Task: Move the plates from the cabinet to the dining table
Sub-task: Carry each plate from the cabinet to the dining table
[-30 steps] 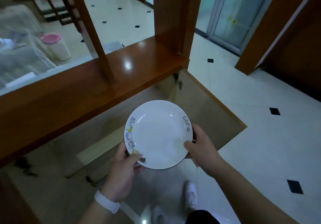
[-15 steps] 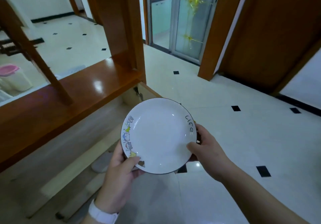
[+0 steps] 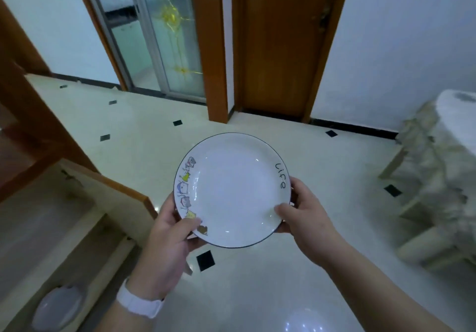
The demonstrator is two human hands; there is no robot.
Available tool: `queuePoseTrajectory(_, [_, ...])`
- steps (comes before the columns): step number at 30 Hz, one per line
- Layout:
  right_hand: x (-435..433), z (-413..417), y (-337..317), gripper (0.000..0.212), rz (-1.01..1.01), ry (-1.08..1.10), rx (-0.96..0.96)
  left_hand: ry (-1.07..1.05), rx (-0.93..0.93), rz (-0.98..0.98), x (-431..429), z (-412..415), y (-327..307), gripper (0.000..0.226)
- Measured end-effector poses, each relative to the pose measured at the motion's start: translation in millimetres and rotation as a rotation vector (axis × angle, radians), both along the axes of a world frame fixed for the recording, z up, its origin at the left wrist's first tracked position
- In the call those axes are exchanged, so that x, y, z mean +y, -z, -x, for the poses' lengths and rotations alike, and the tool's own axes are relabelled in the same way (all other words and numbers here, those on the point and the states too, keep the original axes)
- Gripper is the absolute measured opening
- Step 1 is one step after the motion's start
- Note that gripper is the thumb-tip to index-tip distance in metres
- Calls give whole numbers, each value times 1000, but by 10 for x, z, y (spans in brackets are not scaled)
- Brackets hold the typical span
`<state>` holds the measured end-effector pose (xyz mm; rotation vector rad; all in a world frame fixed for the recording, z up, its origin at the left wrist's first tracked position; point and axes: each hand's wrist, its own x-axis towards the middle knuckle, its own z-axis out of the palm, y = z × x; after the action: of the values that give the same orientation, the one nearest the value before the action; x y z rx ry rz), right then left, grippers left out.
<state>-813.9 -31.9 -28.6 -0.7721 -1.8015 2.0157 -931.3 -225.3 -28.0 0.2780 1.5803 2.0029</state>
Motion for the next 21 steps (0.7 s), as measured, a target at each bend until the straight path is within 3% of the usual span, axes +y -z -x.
queuePoseTrajectory(11, [1040, -1092, -54, 54, 41, 323, 72, 278, 30, 6, 1534, -547, -46, 56])
queuePoseTrajectory(21, [1679, -1054, -1, 57, 38, 593, 48, 554, -11, -34, 2670, -179, 67, 62])
